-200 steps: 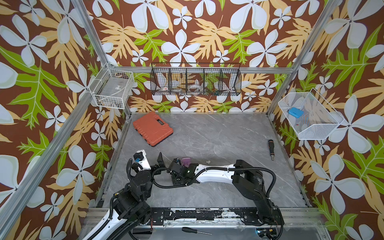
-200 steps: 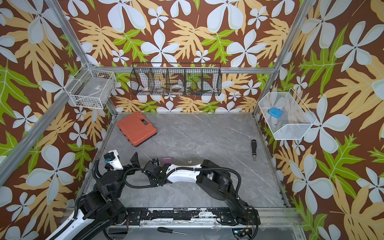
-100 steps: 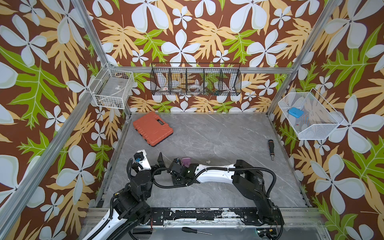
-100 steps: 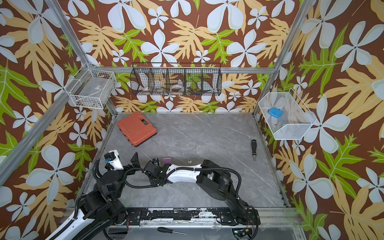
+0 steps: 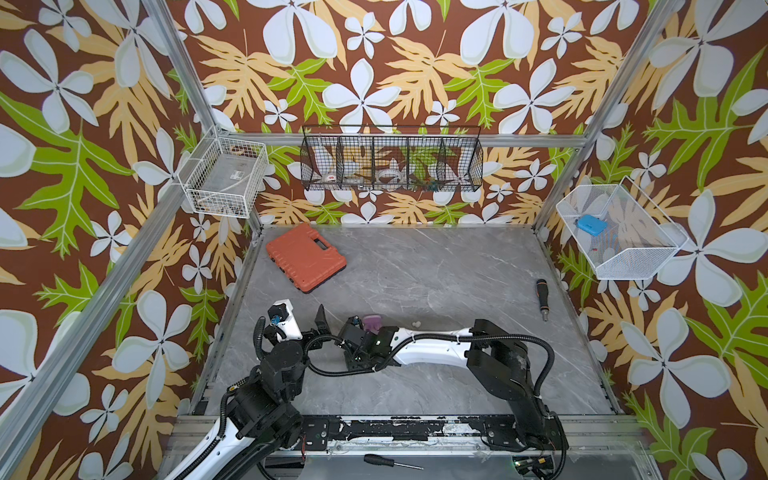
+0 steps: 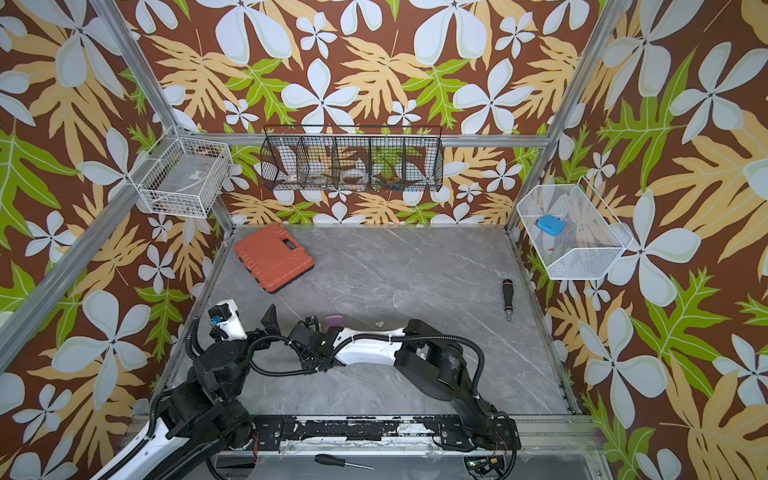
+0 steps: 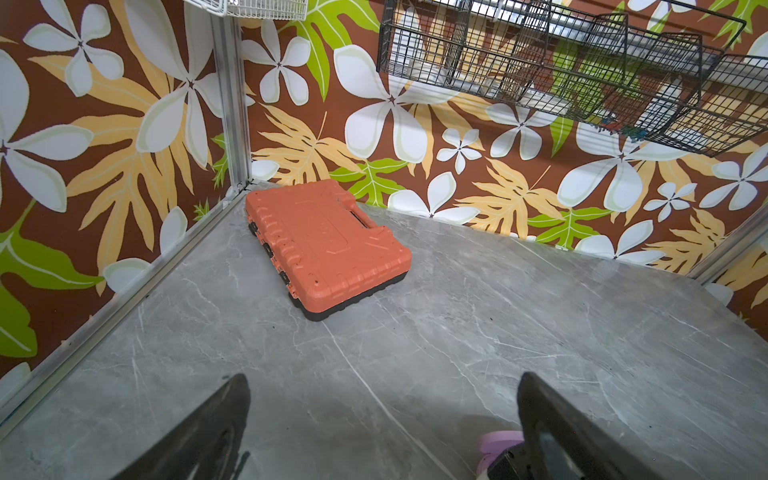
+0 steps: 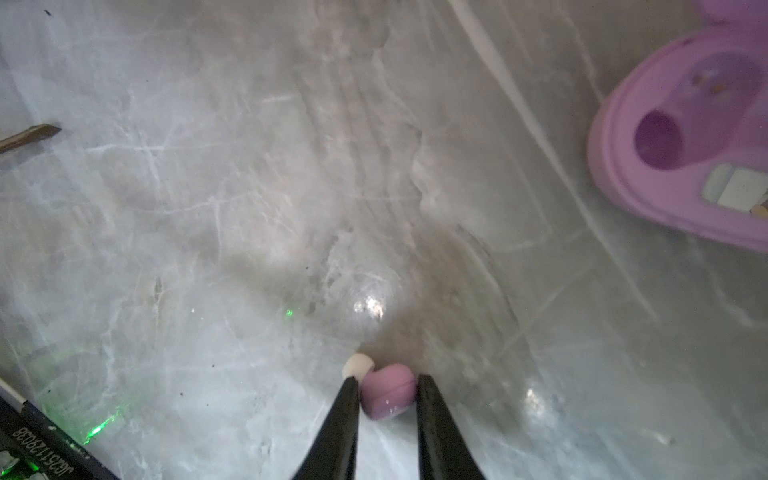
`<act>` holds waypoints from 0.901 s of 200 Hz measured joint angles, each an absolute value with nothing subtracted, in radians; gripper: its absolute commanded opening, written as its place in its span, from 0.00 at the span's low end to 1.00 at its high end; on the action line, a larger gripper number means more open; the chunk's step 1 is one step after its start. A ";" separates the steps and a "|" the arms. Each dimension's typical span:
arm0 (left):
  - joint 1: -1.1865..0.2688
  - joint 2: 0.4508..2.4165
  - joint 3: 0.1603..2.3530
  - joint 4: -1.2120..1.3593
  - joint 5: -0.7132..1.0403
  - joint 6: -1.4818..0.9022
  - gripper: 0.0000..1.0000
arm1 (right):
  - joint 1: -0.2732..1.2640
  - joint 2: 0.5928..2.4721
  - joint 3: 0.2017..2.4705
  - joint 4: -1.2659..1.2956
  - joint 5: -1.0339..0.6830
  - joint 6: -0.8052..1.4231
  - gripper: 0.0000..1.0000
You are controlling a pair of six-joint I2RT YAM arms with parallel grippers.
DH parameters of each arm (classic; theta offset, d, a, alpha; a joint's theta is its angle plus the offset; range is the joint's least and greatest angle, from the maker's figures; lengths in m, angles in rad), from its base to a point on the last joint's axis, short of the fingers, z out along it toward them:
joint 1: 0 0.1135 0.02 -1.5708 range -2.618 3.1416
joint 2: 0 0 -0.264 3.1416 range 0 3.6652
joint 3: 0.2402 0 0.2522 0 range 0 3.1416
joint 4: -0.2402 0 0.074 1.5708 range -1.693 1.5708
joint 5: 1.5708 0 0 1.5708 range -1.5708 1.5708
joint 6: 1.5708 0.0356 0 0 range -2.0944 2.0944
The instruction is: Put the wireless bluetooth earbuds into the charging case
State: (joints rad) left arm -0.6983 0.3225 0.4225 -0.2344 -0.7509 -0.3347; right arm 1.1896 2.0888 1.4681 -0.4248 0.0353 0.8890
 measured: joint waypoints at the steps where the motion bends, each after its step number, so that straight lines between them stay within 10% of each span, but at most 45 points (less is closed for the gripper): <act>1: -0.698 0.323 0.422 -0.234 -0.751 -0.335 1.00 | 1.190 2.089 1.468 -0.425 0.035 0.889 0.25; 180: -0.698 0.307 0.422 -0.234 -0.751 -0.331 1.00 | 1.177 2.008 1.409 -0.418 -0.019 1.077 0.42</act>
